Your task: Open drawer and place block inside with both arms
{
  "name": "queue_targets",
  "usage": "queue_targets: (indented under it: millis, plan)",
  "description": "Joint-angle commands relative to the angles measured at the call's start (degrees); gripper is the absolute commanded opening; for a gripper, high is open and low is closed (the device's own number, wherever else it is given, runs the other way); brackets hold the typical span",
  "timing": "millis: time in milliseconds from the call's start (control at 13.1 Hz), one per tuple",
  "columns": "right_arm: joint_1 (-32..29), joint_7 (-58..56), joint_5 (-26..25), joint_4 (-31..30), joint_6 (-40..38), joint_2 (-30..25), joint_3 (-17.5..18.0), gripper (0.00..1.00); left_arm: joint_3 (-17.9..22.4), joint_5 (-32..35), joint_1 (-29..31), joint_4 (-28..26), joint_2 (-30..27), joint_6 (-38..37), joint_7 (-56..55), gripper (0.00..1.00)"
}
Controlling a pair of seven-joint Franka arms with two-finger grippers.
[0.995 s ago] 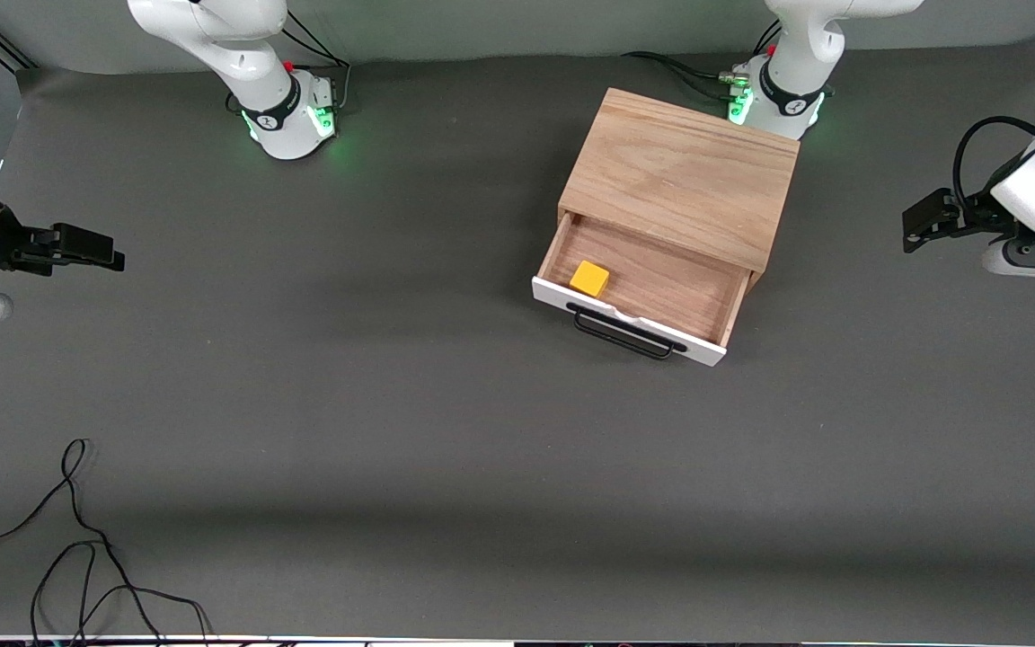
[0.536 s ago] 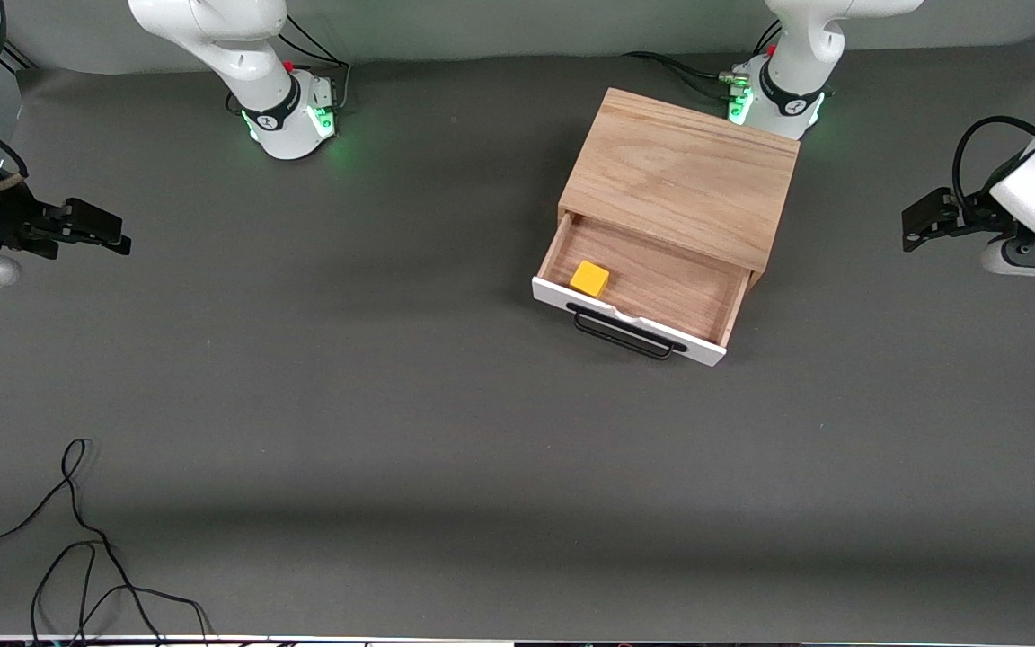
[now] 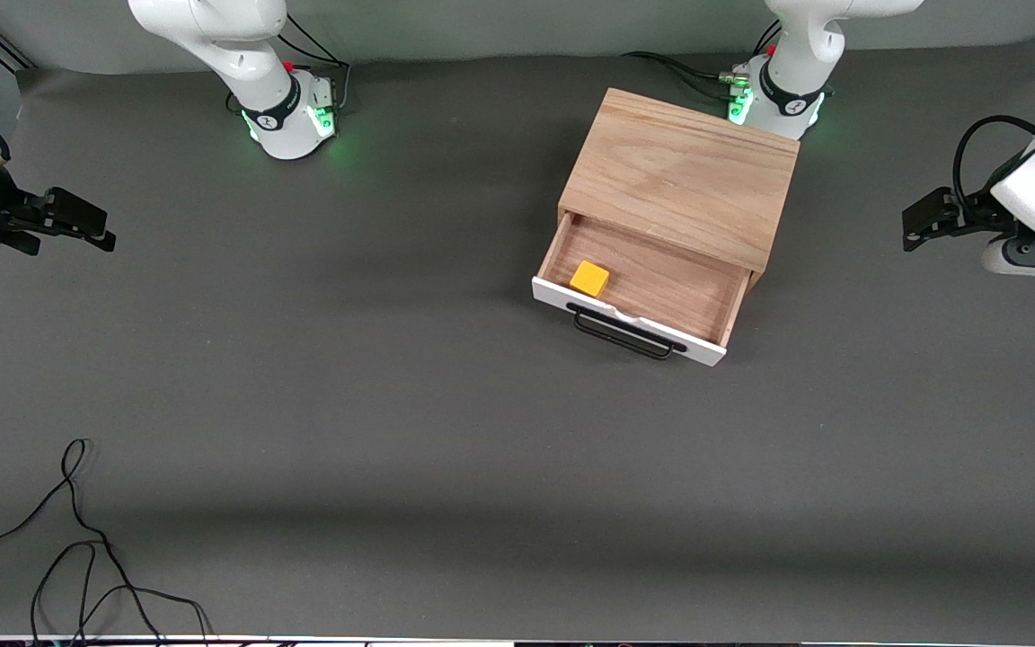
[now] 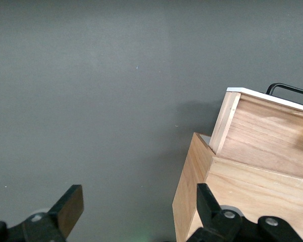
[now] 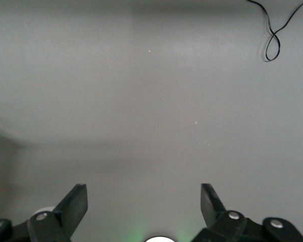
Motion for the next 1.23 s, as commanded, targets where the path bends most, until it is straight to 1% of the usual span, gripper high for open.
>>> queue_targets:
  millis: [0,306,459,1149]
  plan:
    - [-0.17,-0.54,-0.96,2.73,-0.93,2.24,0.51,0.99,0.55,-0.47,-0.66,0.85,-0.71,-1.27,0.54,1.00]
    - [-0.26,-0.71,-0.96,2.38,-1.20,2.07,0.25,0.99,0.55,-0.47,-0.66,0.85,-0.71,-1.27,0.54,1.00]
    - [-0.26,-0.98,-0.96,2.47,-3.65,2.16,-0.02,0.99,0.55,-0.47,-0.66,0.85,-0.62,-1.27,0.46,1.00]
    - [-0.09,-0.89,-0.96,2.56,-3.84,2.24,0.24,0.99,0.54,-0.56,-0.83,0.77,-0.36,-1.10,0.02,1.00]
